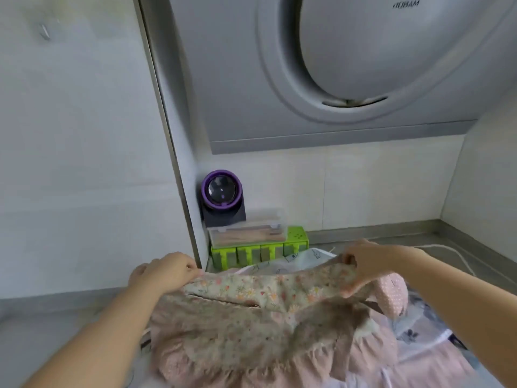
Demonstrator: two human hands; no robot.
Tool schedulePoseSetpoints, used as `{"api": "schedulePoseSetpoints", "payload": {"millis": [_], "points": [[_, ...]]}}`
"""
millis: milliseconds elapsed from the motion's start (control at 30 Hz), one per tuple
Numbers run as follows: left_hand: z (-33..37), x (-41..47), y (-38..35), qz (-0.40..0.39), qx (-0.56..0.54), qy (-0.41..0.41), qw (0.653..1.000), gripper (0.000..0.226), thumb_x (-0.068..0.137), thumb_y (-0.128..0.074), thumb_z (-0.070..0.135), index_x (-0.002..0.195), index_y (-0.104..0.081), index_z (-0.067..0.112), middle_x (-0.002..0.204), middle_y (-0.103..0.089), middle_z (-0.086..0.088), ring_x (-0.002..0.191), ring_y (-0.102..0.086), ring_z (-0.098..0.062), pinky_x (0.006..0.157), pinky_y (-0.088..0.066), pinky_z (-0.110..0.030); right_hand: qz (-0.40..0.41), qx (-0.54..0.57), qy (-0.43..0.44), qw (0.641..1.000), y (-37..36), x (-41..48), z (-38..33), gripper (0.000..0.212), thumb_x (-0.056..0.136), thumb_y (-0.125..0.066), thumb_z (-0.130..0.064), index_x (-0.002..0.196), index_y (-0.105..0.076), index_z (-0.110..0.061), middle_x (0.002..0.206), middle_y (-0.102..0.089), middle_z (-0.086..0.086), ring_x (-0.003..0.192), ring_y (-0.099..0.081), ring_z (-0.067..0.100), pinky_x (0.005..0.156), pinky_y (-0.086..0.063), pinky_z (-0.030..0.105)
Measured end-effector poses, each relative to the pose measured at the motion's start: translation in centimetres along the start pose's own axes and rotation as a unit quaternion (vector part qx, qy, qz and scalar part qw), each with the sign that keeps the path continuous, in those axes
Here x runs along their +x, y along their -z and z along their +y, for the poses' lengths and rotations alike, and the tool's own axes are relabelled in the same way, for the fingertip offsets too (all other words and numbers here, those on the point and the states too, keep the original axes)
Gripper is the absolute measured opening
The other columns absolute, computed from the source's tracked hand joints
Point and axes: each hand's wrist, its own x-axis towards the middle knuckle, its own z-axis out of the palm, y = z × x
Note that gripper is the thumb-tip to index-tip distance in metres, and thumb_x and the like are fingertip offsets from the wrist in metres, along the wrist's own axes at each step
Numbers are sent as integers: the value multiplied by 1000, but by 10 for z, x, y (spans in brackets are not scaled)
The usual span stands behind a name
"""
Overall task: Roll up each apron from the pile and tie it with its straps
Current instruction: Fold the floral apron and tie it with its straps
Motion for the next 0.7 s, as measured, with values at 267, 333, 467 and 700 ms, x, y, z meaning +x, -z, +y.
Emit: {"api": "schedulePoseSetpoints", "payload": {"millis": [267,333,467,700], "points": [[4,-18,-114,124,53,-92,987,52,97,-25,55,140,-43,31,140,-39,3,126,-40,-26,104,-37,-42,234,-145,30,961,-61,33,-3,46,84,-58,-46,127,-50,-34,120,-42,-1,115,-44,19,94,-34,30],[9,-25,-138,137,73,-163,974,68,92,-19,69,135,-49,26,134,-44,1,121,-46,-25,104,-36,-46,231,-148,36,961,-68,39,-4,39,87,-53,-47,125,-52,-36,120,-43,-2,115,-44,18,93,-33,30],[20,-37,-182,132,149,-203,959,105,74,-26,90,151,-23,19,149,-34,-10,135,-30,-28,108,-15,-55,233,-121,20,965,-67,42,-3,37,91,-45,-48,126,-53,-40,117,-45,-3,116,-45,17,94,-32,31],[53,-45,-222,291,126,-191,929,114,72,-65,67,154,-4,15,159,0,-19,146,-7,-37,101,-23,-72,248,-66,-1,967,-45,41,-12,33,90,-43,-43,108,-67,-30,101,-48,-3,100,-50,20,88,-33,33]]}}
